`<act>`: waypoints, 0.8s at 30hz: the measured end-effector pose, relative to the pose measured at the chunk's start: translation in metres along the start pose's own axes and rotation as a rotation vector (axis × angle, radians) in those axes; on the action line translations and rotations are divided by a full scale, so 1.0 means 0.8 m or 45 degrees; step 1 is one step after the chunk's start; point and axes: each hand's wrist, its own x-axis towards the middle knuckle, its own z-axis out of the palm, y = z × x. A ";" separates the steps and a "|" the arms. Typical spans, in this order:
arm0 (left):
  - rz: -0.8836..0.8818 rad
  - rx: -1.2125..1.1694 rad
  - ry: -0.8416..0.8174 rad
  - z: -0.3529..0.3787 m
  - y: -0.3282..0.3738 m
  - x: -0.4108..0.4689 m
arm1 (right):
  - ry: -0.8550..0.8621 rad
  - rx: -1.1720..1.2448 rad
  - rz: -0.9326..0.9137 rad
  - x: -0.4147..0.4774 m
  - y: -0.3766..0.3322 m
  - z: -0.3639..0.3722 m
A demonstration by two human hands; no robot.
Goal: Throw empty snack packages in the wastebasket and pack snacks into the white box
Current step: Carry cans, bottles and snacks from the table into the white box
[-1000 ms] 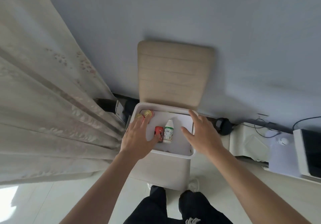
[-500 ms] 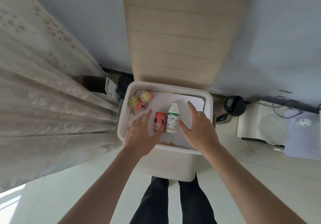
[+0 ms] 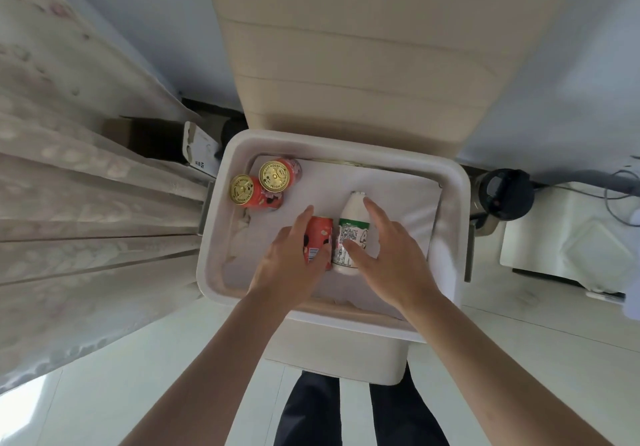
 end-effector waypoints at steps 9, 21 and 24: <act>0.018 -0.075 0.010 0.017 -0.003 0.018 | -0.054 0.073 0.010 0.025 0.001 0.024; 0.025 -0.143 0.025 0.016 -0.006 0.024 | -0.100 0.038 -0.012 0.038 0.000 0.027; 0.026 -0.174 0.024 0.015 -0.006 0.023 | -0.085 0.074 -0.020 0.038 0.000 0.026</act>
